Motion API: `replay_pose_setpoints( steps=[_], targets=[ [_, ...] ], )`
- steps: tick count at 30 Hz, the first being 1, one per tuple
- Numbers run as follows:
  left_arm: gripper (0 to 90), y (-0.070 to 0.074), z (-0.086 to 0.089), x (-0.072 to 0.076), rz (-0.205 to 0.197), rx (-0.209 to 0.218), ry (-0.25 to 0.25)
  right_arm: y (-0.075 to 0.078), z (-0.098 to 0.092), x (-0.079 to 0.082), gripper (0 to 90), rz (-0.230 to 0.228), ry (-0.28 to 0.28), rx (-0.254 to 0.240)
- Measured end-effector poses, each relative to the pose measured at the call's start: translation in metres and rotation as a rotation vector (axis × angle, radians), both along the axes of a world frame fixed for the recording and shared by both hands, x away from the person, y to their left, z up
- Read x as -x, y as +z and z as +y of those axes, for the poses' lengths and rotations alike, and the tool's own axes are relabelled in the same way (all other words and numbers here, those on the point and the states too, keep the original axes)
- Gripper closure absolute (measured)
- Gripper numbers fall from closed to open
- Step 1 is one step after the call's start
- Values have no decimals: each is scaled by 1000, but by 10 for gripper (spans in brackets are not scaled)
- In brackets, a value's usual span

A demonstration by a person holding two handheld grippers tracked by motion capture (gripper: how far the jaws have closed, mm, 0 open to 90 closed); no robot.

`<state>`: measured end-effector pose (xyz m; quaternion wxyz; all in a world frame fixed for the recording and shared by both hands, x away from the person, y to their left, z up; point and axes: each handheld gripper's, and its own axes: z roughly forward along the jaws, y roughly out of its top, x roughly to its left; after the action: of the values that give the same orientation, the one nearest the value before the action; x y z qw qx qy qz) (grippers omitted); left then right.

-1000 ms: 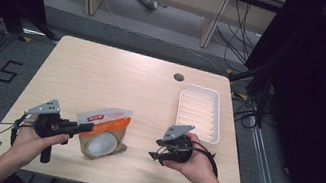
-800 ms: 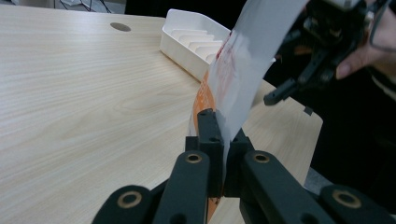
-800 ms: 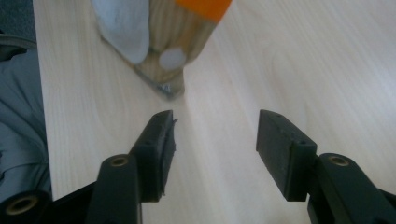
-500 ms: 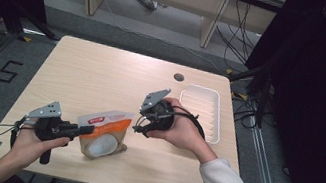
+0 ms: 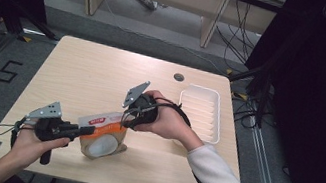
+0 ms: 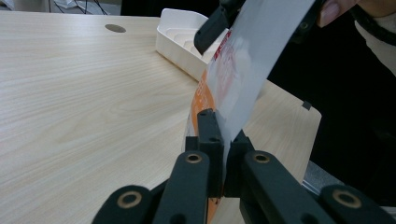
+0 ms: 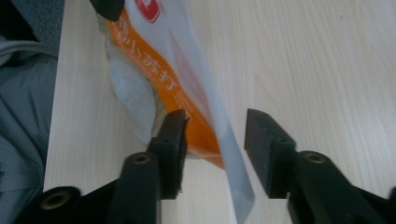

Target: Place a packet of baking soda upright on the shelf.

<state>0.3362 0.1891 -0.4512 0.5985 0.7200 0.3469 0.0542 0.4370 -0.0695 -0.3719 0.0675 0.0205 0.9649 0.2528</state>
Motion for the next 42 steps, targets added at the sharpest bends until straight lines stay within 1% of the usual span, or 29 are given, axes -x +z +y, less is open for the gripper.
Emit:
replay_pose_setpoints(
  steps=[1, 2, 3, 4, 8, 9, 10, 11, 13, 14, 16, 17, 19, 20, 21, 23, 24, 25, 27, 28, 29, 30, 31, 36, 37, 39, 40, 41, 42],
  targets=[
    [891, 0, 0, 0, -5, -1, -5, -1, 0, 0, 682, 3, 7, 10],
    [891, 0, 0, 0, -2, 3, -7, -2, 1, 1, 768, -13, 25, 36],
    [891, 0, -1, 0, -1, 5, -6, -2, 1, 1, 768, -13, 25, 36],
    [890, 0, -1, 0, -9, -2, -13, -3, 1, 2, 806, -25, 28, 47],
    [863, -1, -1, 0, -20, -16, -16, -1, 0, 3, 888, -10, 53, 55],
    [829, -1, 0, 2, -13, -29, 14, 0, 0, 4, 900, 8, 40, 61],
    [780, -1, 0, 2, -13, -29, 14, 1, -1, 6, 900, 26, 12, 75],
    [714, 0, 1, 5, -22, -46, 23, 1, 0, 3, 900, 12, 47, 64],
    [558, 0, 3, 7, -26, -61, 40, 2, 0, 4, 900, 25, 33, 76],
    [494, -2, 4, 9, -28, -67, 54, 3, 0, 5, 900, 47, 1, 102],
    [404, -6, 9, 16, -36, -99, 86, 5, -1, 5, 900, 62, -16, 120],
    [390, -8, 12, 19, -32, -102, 101, 5, -1, 3, 900, 60, 6, 106],
    [369, -12, 17, 25, -41, -112, 116, 8, 0, 3, 900, 74, 0, 107],
    [369, -14, 18, 28, -30, -109, 134, 8, 0, 3, 900, 74, 0, 107],
    [345, -15, 21, 29, -38, -121, 128, 12, 0, 4, 900, 76, -22, 113],
    [332, -18, 23, 30, -28, -138, 137, 14, -1, 4, 900, 81, -17, 113],
    [301, -19, 22, 30, -14, -134, 147, 18, -1, 6, 900, 106, -47, 108],
    [289, -21, 22, 30, -6, -139, 152, 19, -1, 6, 900, 104, -48, 112],
    [277, -24, 19, 28, 6, -153, 144, 22, -2, 7, 900, 120, -64, 107],
    [274, -24, 19, 28, 6, -153, 144, 23, -2, 3, 900, 97, -31, 87],
    [273, -25, 17, 28, 10, -168, 141, 25, -4, 4, 900, 110, -54, 92],
    [273, -25, 17, 28, 10, -168, 141, 25, -4, 4, 900, 110, -54, 92],
    [274, -26, 16, 28, 12, -170, 135, 29, -6, 4, 900, 129, -86, 102],
    [278, -28, 14, 26, 6, -192, 122, 35, -10, 0, 900, 129, -97, 100],
    [281, -28, 15, 26, -2, -210, 115, 37, -13, 0, 900, 130, -104, 103],
    [282, -29, 14, 26, 17, -197, 127, 40, -17, -3, 900, 126, -95, 106],
    [282, -29, 14, 26, 14, -199, 126, 42, -19, -3, 900, 125, -113, 106],
    [282, -29, 14, 26, 15, -199, 129, 42, -19, -3, 900, 125, -113, 106],
    [282, -29, 15, 25, -3, -215, 117, 42, -20, -6, 900, 119, -98, 102]
  ],
)
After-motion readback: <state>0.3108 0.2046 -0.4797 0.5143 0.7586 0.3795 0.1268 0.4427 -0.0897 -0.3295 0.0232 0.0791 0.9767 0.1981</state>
